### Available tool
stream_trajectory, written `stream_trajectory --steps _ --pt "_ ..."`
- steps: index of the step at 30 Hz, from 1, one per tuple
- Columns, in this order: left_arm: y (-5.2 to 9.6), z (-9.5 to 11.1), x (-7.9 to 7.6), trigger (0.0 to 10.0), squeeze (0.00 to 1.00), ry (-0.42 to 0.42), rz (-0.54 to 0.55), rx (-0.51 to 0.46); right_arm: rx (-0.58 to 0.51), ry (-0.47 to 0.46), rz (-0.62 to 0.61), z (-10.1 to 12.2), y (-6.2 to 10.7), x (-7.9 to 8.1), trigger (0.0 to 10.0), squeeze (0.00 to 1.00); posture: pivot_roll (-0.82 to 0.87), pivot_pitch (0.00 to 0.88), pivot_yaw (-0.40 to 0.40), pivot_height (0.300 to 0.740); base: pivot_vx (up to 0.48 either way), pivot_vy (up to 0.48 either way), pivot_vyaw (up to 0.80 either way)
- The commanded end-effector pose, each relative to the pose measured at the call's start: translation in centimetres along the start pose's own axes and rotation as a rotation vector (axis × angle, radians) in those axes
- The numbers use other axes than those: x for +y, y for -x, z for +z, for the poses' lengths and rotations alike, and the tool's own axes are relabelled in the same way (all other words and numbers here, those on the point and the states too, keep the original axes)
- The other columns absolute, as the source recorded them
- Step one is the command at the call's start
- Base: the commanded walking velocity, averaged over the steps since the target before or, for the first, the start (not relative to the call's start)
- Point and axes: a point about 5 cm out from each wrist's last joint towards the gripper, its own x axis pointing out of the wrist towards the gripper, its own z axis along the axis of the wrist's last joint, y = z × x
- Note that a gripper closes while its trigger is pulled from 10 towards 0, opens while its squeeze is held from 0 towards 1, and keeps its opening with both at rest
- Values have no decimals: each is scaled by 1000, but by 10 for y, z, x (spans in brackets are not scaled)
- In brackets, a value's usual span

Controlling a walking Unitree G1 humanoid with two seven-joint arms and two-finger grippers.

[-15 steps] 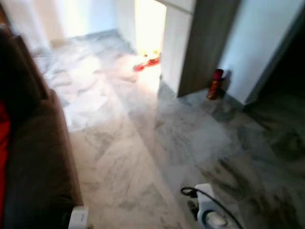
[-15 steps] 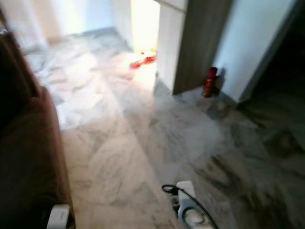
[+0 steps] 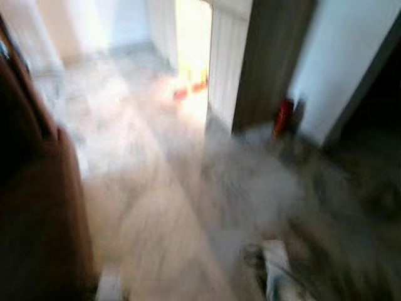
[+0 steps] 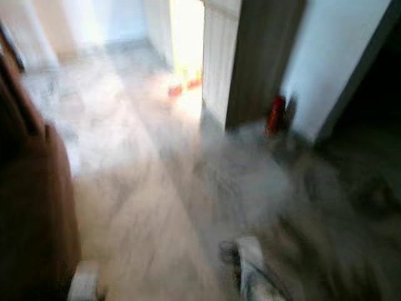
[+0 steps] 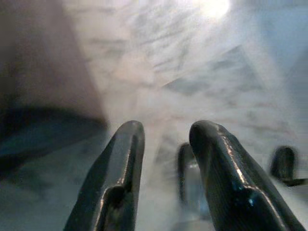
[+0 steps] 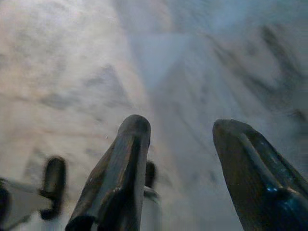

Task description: Move the pillow to the sofa from floor

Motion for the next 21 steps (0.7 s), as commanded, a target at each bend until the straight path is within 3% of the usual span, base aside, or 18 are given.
stream_trajectory --steps 1,21 --pt "2 -5 11 10000 0 0 29 28 -25 -6 17 9 -1 7 10000 0 114 80 -36 740 0 0 0" --pt "2 -4 11 10000 0 5 44 9 -35 -5 28 10 -1 8 10000 0 111 86 -40 740 0 0 0"
